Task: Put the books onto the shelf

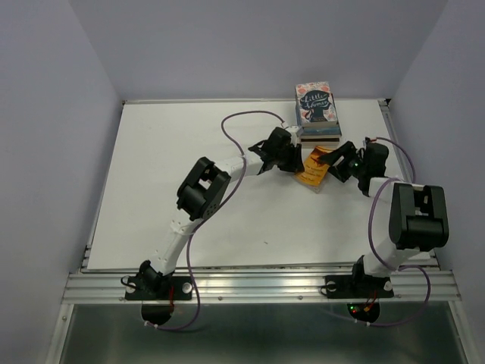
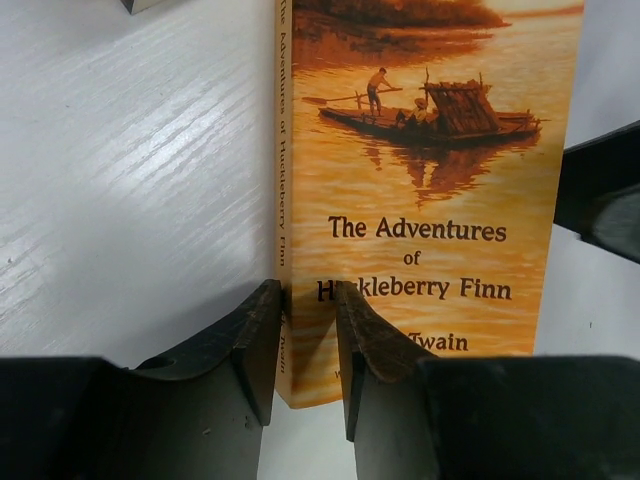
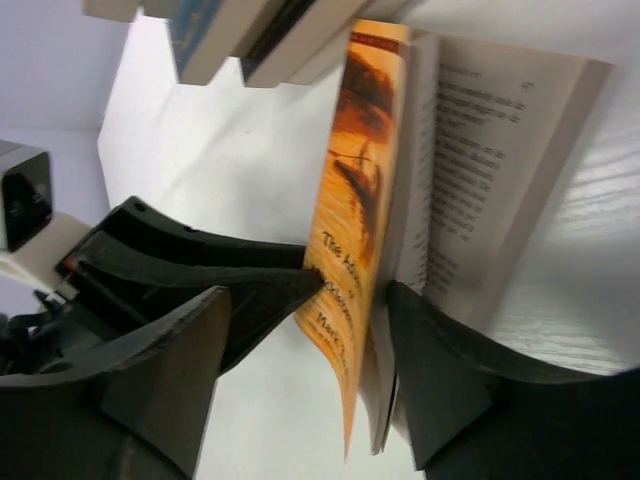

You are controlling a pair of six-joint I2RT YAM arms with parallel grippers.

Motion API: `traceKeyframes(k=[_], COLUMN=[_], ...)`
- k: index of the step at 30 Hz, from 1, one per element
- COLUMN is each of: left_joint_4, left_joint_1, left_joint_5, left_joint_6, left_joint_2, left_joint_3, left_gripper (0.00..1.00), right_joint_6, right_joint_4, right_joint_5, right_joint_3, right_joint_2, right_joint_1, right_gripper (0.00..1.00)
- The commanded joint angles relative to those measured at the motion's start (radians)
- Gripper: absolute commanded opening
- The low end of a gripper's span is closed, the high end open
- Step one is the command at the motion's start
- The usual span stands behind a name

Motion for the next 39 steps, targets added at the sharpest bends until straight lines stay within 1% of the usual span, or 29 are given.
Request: traceKeyframes(k=[1,2,3,4,10,13,14,19,22,26,28,29,30,31,33,37,39], left_joint_4=[-0.089,-0.089,-0.089,-0.088,-0.091,-0.089,-0.091,-0.103,-0.106,-0.106,-0.109,-0.109,-0.109,-0.109,-0.109,-0.109,-0.109], left_joint_1=[-0.03,-0.03,-0.028,-0.028,-0.028,-0.028,-0.03,-0.028,-0.027,-0.025,-0.022,-0.022,-0.021,-0.019,-0.018,-0.016,-0.016], left_joint_5=[-0.005,-0.005,-0.005,-0.006,-0.015,-0.018,-0.018,-0.04,-0.046,-0.037,-0.034,-0.031,-0.029,-0.031,-0.037,-0.035,-0.034], left_joint_6=[0.006,0.005,0.003,0.002,-0.007,-0.009,-0.009,-0.011,-0.012,-0.014,-0.017,-0.018,-0.02,-0.02,-0.018,-0.02,-0.021], left_joint_2=[-0.04,-0.043,-0.043,-0.043,-0.05,-0.046,-0.044,-0.035,-0.033,-0.023,-0.017,-0.015,-0.014,-0.015,-0.018,-0.021,-0.021], left_joint_3=[-0.048,-0.049,-0.051,-0.052,-0.055,-0.051,-0.049,-0.041,-0.032,-0.018,-0.011,-0.009,-0.009,-0.012,-0.018,-0.029,-0.032], left_gripper=[0.31,0.31,0.31,0.31,0.31,0.31,0.31,0.31,0.31,0.31,0.31,0.31,0.31,0.31,0.31,0.3,0.3], right_joint_6=[0.007,0.003,0.001,-0.002,-0.03,-0.04,-0.056,-0.134,-0.172,-0.197,-0.192,-0.194,-0.197,-0.195,-0.195,-0.178,-0.182], right_joint_4=[-0.004,-0.004,-0.027,-0.038,-0.098,-0.12,-0.154,-0.301,-0.322,-0.295,-0.3,-0.324,-0.344,-0.366,-0.413,-0.394,-0.352], right_joint_5=[-0.003,0.008,0.029,0.04,0.1,0.117,0.121,0.231,0.229,0.089,0.103,0.151,0.191,0.227,0.271,0.218,0.19], right_joint_3=[-0.018,-0.018,-0.019,-0.021,-0.029,-0.029,-0.024,0.033,0.053,0.083,0.086,0.088,0.091,0.096,0.102,0.113,0.113], right_joint_2=[0.038,0.039,0.039,0.035,0.007,0.0,-0.004,-0.08,-0.108,-0.058,-0.037,-0.027,-0.024,-0.02,-0.001,0.051,0.067], right_joint_1=[0.008,0.008,0.008,0.008,0.008,0.008,0.008,0.008,0.008,0.008,0.008,0.008,0.008,0.008,0.008,0.008,0.008], right_gripper=[0.67,0.66,0.61,0.59,0.56,0.53,0.52,0.53,0.53,0.53,0.53,0.53,0.55,0.62,0.63,0.64,0.64])
